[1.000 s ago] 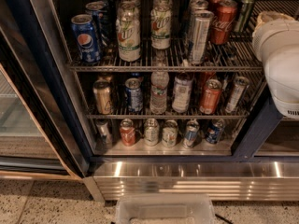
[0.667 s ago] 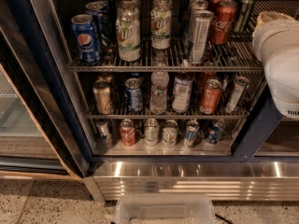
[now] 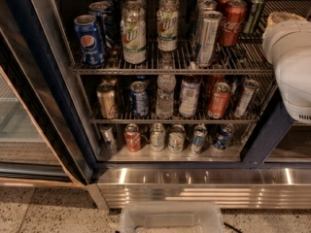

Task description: Pick green can from top shelf of fridge

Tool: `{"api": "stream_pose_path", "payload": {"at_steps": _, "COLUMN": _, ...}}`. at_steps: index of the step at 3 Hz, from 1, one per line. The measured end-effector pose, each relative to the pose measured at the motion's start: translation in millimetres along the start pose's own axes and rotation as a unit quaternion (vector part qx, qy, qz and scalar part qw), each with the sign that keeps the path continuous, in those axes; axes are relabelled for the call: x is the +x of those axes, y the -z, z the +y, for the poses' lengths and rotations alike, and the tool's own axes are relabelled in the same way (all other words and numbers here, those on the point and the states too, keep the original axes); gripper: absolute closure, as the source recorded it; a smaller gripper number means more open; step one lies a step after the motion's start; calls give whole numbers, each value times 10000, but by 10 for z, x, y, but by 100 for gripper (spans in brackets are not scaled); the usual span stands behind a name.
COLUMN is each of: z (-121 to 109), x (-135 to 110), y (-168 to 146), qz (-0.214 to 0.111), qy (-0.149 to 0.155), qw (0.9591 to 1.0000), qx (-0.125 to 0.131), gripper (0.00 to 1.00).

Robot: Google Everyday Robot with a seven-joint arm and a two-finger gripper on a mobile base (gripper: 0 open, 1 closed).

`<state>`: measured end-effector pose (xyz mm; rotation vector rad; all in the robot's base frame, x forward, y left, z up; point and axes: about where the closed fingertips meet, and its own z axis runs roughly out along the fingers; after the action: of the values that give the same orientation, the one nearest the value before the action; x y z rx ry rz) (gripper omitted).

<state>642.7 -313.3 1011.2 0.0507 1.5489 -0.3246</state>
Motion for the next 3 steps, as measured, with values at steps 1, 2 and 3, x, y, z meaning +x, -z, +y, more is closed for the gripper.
{"api": "stream_pose_path", "payload": {"at_steps": 1, "z": 75, "x": 10, "y": -146, "qz": 21, "qy": -3, "qw": 10000, "qx": 11, "gripper": 43}}
{"api": "stream_pose_path", "payload": {"at_steps": 2, "z": 134, "x": 54, "y": -467, "qz": 82, "qy": 7, "qw": 9998, "qx": 154, "gripper": 50}}
{"api": "stream_pose_path", "payload": {"at_steps": 3, "z": 141, "x": 90, "y": -761, "qz": 125, "qy": 46, "qw": 9994, "qx": 306, "gripper": 49}}
